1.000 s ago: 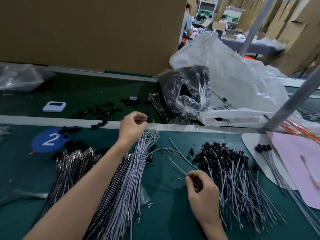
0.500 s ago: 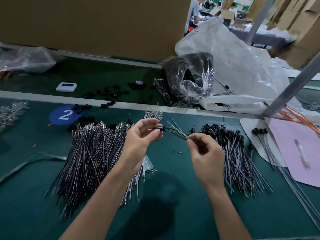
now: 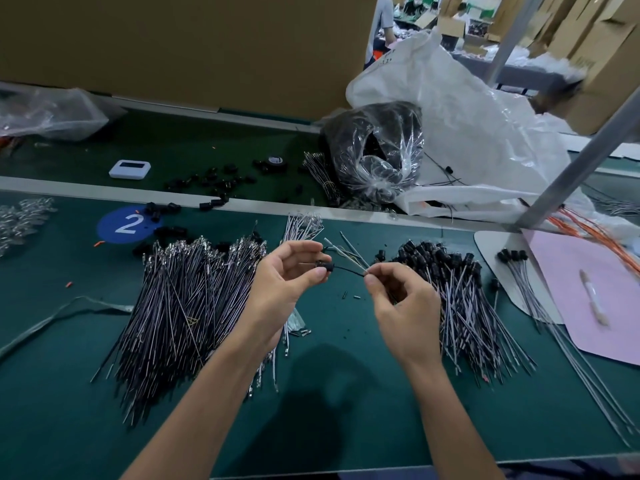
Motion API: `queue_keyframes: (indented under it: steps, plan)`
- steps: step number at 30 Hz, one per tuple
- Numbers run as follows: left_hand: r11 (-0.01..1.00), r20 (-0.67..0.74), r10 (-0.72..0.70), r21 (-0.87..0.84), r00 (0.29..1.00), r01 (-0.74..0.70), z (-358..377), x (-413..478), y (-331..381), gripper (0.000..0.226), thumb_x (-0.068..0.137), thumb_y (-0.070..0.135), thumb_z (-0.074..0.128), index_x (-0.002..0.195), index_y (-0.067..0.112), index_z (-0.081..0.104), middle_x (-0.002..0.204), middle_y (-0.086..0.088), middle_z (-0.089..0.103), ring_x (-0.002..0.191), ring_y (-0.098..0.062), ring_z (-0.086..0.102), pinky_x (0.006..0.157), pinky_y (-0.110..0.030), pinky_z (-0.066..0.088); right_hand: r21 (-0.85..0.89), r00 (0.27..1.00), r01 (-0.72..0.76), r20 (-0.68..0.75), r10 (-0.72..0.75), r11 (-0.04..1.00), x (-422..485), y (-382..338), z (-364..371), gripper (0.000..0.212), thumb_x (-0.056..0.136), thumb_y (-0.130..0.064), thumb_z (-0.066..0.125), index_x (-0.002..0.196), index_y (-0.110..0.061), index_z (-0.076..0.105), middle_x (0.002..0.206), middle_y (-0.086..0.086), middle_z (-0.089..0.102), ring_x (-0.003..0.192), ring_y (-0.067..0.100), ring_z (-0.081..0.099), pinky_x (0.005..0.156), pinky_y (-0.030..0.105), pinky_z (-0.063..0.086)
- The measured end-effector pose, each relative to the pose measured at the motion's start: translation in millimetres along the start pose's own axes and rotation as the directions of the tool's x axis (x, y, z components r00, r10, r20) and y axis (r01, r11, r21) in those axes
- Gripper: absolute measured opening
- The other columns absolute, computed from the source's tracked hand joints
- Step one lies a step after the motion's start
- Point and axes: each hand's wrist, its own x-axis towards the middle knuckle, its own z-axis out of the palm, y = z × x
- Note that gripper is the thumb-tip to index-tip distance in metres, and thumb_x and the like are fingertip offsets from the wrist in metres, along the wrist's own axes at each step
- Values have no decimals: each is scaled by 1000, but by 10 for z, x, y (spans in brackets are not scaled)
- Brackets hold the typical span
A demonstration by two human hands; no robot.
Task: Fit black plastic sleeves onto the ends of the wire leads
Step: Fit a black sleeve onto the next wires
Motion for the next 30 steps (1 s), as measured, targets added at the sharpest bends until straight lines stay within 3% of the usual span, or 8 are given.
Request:
queue_keyframes:
  steps: [7, 15, 18, 20, 24, 30]
  plan:
    - [1000, -9, -18, 15, 1000, 19, -18, -32, -60, 35, 79, -14, 68, 105, 9, 63, 90, -3, 76, 85, -11, 71, 74, -17, 53, 18, 992, -124, 41, 123, 992, 13, 54, -22, 14, 87, -8, 69, 79, -19, 70, 70, -7, 67, 61, 2, 56, 62, 16, 46]
    - [999, 32, -22, -41, 999, 23, 58, -41, -129, 37, 75, -11, 72, 105, 9, 62, 93, -9, 75, 89, -18, 71, 79, -21, 54, 24, 985, -113, 132, 109, 993, 9, 24, 65, 13, 86, -5, 71, 80, -16, 71, 67, -8, 67, 60, 1, 57, 61, 15, 46]
    - [978, 8, -71, -198, 997, 71, 95, -48, -148, 43, 66, 5, 76, 106, 8, 61, 92, -9, 74, 87, -19, 70, 79, -23, 55, 50, 987, -115, 115, 109, 992, 9, 32, 85, 13, 87, -6, 70, 80, -18, 70, 69, -6, 68, 63, 8, 60, 64, 24, 51]
    - [937, 7, -114, -331, 993, 110, 125, -67, -169, 34, 67, 11, 74, 99, 5, 64, 89, -9, 74, 80, -17, 70, 74, -21, 56, 61, 991, -103, 90, 97, 993, 3, 30, 100, 14, 86, -6, 71, 79, -19, 70, 69, -6, 68, 64, 10, 61, 65, 25, 52]
    - [856, -29, -191, -494, 981, 152, 186, -87, -204, 16, 69, 6, 70, 84, 6, 74, 86, -8, 74, 76, -14, 70, 69, -19, 56, 135, 993, -112, 64, 104, 985, -24, 7, 138, 15, 85, -6, 71, 78, -19, 71, 67, -6, 69, 62, 10, 63, 63, 24, 52]
    - [664, 63, -301, -702, 951, 257, 192, -80, -164, 24, 68, -4, 65, 85, 10, 76, 86, -6, 71, 82, -16, 72, 76, -25, 59, 214, 988, -145, 90, 128, 966, -81, -15, 124, 13, 85, 0, 71, 81, -12, 74, 69, 1, 72, 63, 19, 69, 62, 35, 58]
